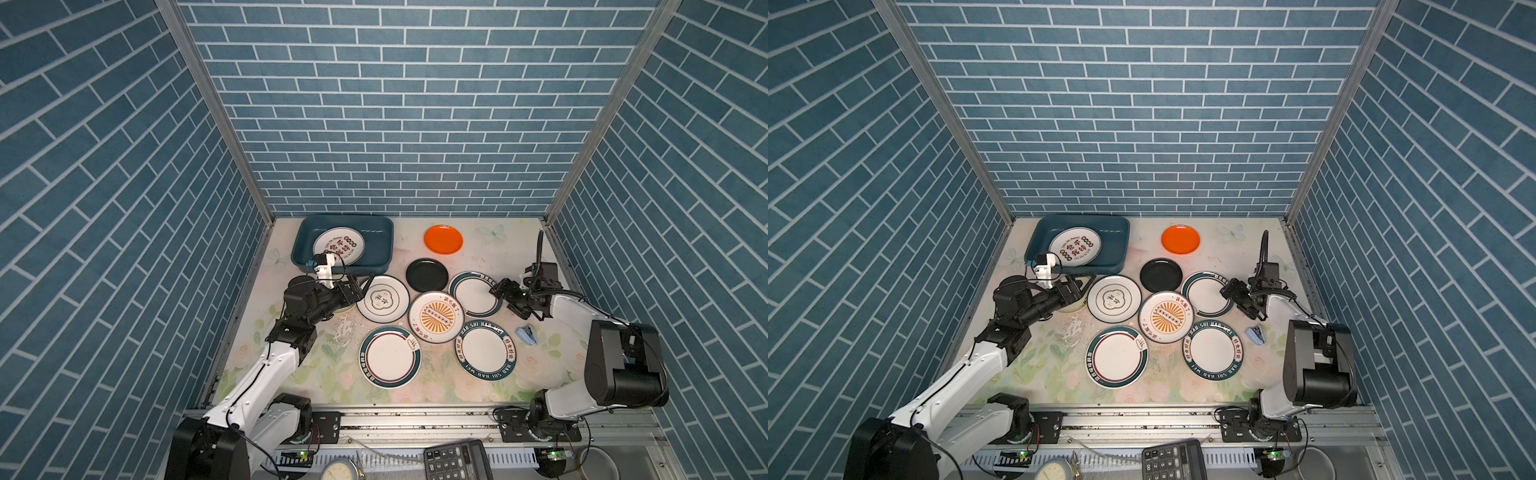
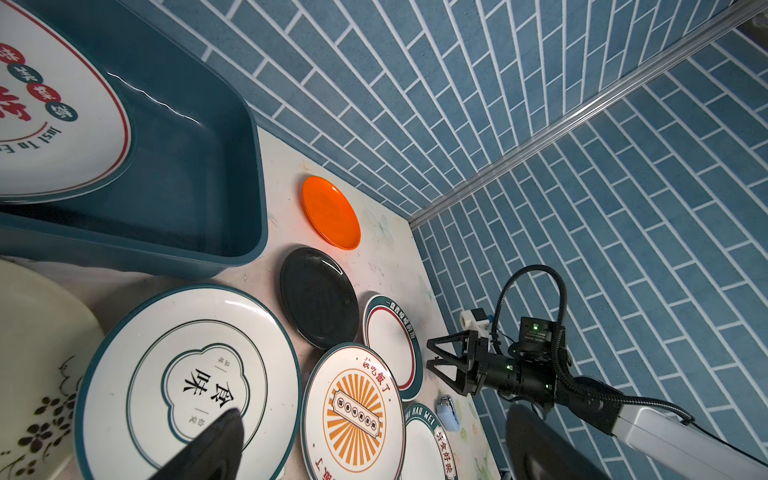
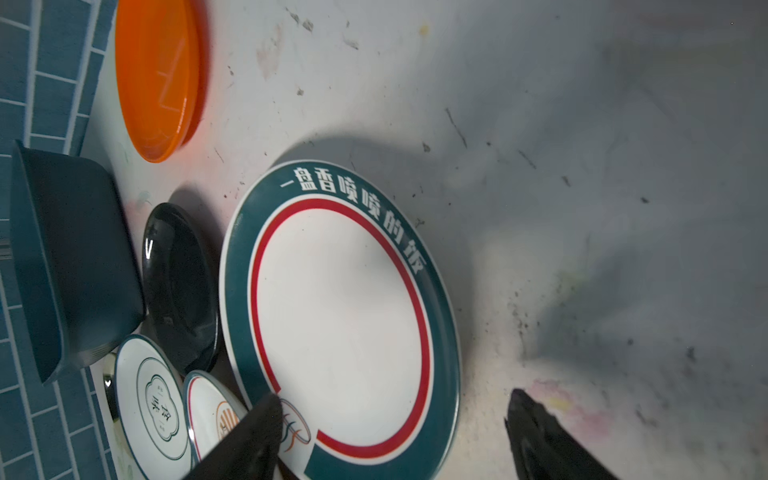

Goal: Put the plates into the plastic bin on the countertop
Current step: 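Lower the right gripper onto the green-rimmed red-ring plate's rim and grasp it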

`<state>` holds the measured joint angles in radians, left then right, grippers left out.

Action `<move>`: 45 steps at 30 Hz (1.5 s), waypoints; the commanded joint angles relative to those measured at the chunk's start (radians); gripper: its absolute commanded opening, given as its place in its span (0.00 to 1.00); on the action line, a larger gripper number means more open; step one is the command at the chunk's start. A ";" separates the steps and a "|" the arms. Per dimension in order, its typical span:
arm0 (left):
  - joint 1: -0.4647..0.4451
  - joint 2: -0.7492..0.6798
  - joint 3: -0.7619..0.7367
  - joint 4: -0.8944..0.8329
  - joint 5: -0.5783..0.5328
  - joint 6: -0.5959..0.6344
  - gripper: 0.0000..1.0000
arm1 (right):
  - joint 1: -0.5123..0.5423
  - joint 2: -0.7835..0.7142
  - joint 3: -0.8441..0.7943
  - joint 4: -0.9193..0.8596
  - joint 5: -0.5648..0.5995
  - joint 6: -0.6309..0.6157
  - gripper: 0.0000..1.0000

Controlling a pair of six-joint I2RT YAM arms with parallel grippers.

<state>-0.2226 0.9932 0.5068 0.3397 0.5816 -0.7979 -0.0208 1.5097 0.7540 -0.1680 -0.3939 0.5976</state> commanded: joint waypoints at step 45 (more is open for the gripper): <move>-0.023 -0.018 0.060 -0.100 -0.066 0.020 0.99 | -0.004 0.139 -0.102 0.238 0.029 0.120 0.00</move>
<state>-0.2401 0.9874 0.5400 0.2432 0.5201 -0.7937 -0.0246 1.6291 0.6743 0.1410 -0.4427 0.7067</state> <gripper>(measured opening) 0.995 0.114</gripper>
